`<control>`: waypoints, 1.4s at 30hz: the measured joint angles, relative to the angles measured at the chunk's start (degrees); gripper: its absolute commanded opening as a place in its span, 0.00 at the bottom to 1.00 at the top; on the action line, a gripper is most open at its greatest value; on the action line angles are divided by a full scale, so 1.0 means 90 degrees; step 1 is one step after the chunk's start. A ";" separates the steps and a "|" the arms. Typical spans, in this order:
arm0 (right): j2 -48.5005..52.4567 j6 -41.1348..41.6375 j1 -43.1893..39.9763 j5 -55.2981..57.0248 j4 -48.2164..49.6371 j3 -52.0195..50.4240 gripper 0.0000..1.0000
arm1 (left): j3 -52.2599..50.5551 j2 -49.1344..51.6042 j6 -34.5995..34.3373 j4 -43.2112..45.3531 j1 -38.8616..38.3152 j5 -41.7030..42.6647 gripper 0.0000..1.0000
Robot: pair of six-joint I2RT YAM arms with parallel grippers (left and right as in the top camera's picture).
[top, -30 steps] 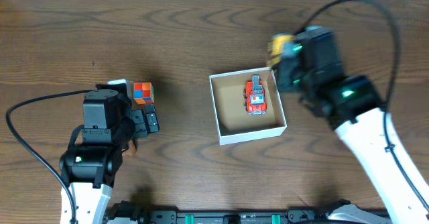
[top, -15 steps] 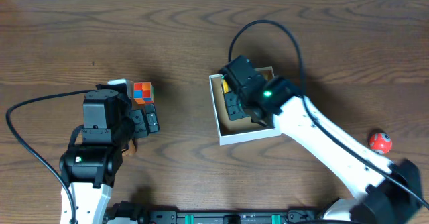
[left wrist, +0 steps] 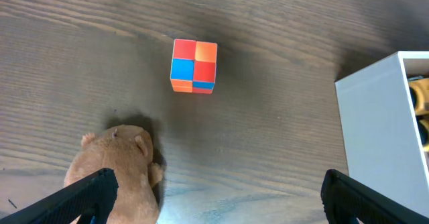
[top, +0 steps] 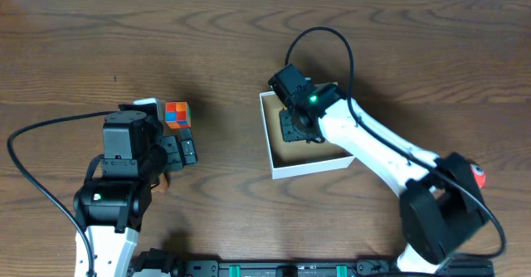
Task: Pack container
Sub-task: 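Place the yellow vehicle in the box beside the truck, release, then move the right gripper to the red-grey ball and grasp it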
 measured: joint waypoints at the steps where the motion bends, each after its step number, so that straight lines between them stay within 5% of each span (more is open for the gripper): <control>1: 0.0078 -0.0002 -0.0056 -0.0007 0.0053 0.0000 0.01 | 0.0000 0.0000 0.0000 -0.0005 0.0000 0.0000 0.98; 6: 0.0231 -0.0032 -0.0202 -0.0019 0.0236 0.0000 0.06 | 0.0000 0.0000 0.0000 -0.0017 0.0000 0.0000 0.98; 13: 0.0231 -0.0100 -0.0228 -0.0024 0.0272 0.0000 0.56 | 0.0000 0.0000 0.0000 -0.0017 0.0000 0.0000 0.98; 34: -0.0138 -0.0216 -0.0304 0.0585 -0.0525 0.0775 0.65 | 0.0000 0.0000 0.0000 -0.0022 0.0000 0.0002 0.98; 42: -0.1880 -0.0104 -0.1795 0.0869 -0.1326 0.1763 0.79 | 0.0000 0.0000 0.0000 -0.0022 0.0000 0.0000 0.98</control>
